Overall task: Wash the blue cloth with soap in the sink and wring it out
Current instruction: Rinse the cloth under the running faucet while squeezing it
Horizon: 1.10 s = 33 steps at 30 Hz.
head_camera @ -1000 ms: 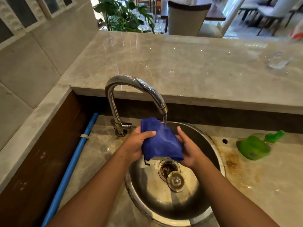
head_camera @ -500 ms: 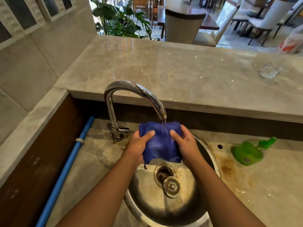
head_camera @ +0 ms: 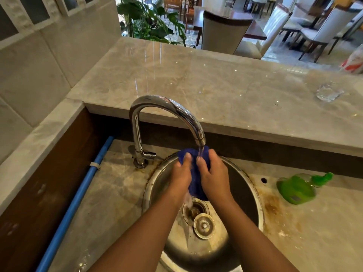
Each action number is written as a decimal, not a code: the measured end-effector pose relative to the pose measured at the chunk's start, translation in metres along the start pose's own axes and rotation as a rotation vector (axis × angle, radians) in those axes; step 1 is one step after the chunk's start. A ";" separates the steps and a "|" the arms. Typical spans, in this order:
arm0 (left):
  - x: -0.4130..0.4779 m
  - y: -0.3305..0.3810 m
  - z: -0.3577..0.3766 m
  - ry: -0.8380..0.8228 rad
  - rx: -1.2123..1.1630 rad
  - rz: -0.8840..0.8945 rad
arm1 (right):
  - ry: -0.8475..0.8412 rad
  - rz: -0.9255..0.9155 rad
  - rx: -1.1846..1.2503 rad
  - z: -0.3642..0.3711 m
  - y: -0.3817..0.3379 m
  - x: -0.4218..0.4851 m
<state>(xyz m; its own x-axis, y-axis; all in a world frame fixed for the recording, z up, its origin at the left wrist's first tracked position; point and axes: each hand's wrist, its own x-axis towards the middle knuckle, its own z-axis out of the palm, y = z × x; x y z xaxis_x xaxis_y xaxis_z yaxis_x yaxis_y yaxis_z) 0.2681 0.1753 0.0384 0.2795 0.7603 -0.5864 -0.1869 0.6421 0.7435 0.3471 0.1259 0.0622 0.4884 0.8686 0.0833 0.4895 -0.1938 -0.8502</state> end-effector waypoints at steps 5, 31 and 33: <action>0.000 0.001 -0.012 -0.141 -0.090 0.007 | 0.066 0.136 -0.082 0.005 0.027 0.016; 0.002 -0.011 0.000 -0.075 -0.146 -0.194 | 0.016 0.039 0.036 0.024 0.006 -0.012; 0.000 -0.018 0.000 -0.124 -0.150 -0.177 | 0.053 0.094 -0.015 0.029 0.017 -0.002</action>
<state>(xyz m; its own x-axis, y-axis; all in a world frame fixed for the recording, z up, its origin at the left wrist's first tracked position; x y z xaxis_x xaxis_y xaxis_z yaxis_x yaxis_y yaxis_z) 0.2719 0.1635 0.0250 0.4316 0.6227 -0.6526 -0.2596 0.7786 0.5713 0.3332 0.1340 0.0328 0.5703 0.8208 0.0316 0.4506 -0.2805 -0.8475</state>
